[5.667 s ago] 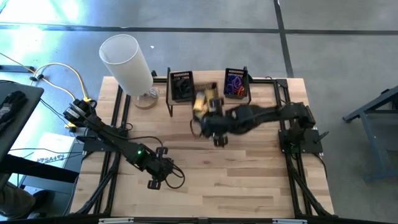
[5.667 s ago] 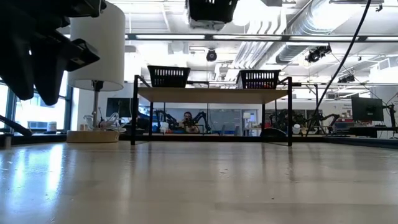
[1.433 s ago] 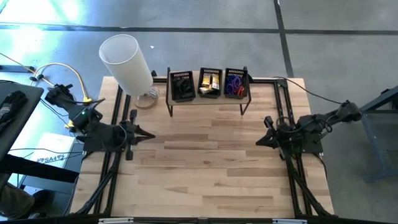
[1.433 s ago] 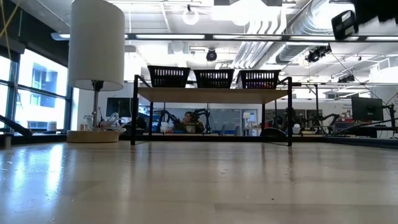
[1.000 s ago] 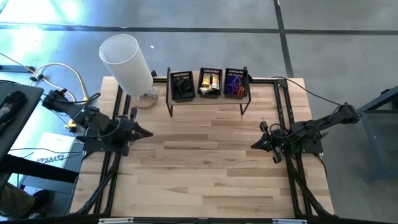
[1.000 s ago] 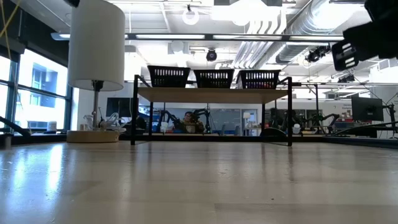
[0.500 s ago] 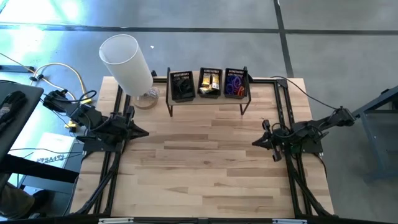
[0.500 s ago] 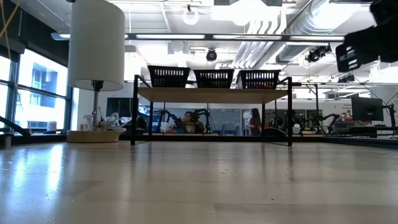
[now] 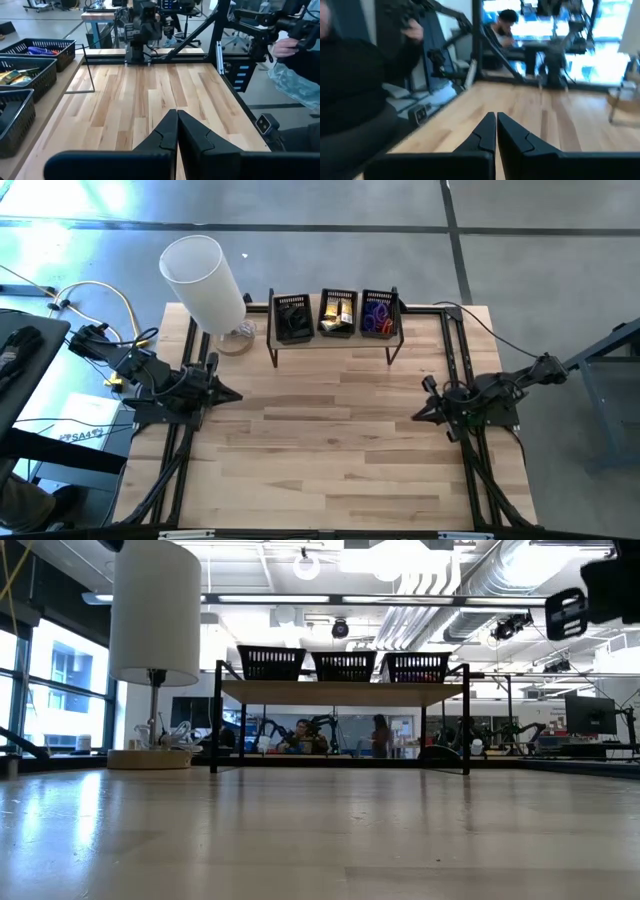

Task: Pick & Place Office Desk Supplies
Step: Return to Home Position

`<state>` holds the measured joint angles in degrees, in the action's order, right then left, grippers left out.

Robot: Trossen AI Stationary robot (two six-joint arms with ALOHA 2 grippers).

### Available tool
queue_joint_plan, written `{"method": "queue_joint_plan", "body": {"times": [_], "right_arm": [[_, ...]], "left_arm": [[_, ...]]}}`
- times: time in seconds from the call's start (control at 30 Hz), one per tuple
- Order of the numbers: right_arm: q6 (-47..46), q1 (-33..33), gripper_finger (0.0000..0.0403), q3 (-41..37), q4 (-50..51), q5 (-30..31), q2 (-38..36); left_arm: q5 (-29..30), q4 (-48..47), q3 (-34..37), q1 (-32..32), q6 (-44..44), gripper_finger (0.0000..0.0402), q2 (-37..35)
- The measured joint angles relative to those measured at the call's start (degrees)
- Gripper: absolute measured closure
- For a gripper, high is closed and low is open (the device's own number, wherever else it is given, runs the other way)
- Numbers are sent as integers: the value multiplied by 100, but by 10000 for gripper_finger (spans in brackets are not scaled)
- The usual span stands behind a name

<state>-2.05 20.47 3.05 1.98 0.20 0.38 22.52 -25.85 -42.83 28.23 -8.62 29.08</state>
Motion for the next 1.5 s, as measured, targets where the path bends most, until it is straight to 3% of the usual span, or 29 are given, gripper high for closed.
{"method": "queue_joint_plan", "body": {"times": [0.23, 0.4, 0.53, 0.67, 0.87, 1.3, 1.5], "right_arm": [[186, 0, 400, -191, -436, -226, 0], [36, 0, 399, -256, -435, -202, 4], [33, 0, 399, -256, -392, 259, 6], [69, -2, 397, -258, -470, 767, 120], [36, 0, 399, -258, -472, 829, 114], [36, 0, 399, -262, -453, 823, 117], [36, 0, 399, -264, -446, 821, 118]], "left_arm": [[-21, 2, 0, 2, -130, 401, 0], [-406, 213, 223, 2, 85, 401, -4], [-639, 581, 578, 0, 134, 401, -4], [-652, 1279, 1128, -2, 130, 401, -38], [-684, 2581, 1964, -111, 288, 401, -47], [-2558, 3667, 3369, -1545, 130, 401, -50], [-2834, 3876, 3755, -1948, 352, 401, -50]]}}
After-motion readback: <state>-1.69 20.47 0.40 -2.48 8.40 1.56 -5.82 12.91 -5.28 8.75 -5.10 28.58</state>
